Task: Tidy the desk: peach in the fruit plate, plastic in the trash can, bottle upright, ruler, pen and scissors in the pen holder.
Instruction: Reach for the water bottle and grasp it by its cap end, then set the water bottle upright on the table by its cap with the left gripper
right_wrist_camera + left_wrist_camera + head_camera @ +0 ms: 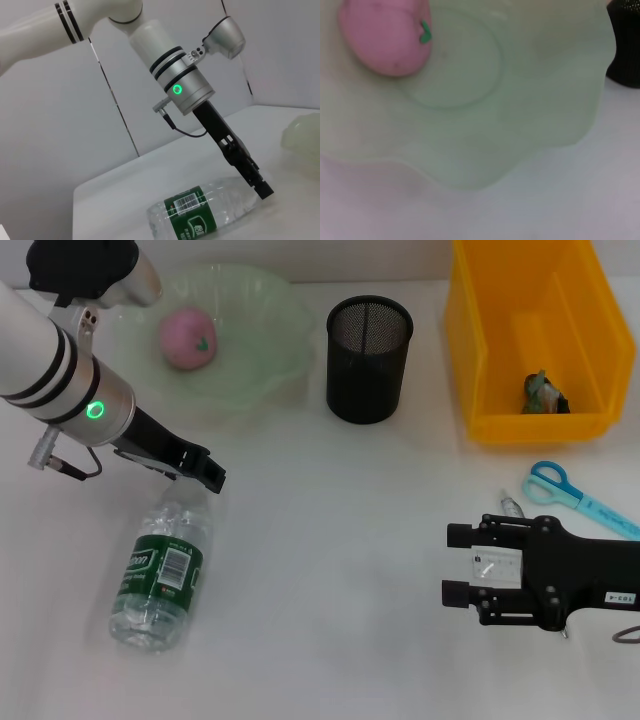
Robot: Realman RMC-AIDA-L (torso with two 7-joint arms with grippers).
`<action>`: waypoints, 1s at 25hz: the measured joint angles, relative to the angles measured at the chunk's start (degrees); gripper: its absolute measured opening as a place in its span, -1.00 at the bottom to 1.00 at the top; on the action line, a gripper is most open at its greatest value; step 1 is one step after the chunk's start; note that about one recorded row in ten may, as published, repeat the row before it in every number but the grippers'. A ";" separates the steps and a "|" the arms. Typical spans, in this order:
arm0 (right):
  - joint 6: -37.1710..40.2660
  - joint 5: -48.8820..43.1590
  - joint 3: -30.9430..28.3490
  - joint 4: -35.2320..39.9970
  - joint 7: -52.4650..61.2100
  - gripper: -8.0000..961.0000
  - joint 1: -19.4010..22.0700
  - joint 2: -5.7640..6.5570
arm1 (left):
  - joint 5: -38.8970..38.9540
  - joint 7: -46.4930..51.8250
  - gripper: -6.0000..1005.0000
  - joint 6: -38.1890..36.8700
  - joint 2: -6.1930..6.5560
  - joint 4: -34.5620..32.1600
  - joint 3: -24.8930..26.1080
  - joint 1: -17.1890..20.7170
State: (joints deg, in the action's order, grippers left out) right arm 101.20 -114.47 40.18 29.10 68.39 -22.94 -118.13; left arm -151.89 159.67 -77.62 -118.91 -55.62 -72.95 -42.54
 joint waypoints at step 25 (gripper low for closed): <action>-1.54 0.05 -0.30 -0.46 0.27 0.54 -0.60 0.00 | 23.95 -20.29 -0.10 -1.36 0.57 -11.42 8.08 11.80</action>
State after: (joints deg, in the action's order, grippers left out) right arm 99.66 -114.42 39.88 28.64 68.66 -23.53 -118.13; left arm -127.94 139.37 -78.97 -118.34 -67.05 -64.88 -30.74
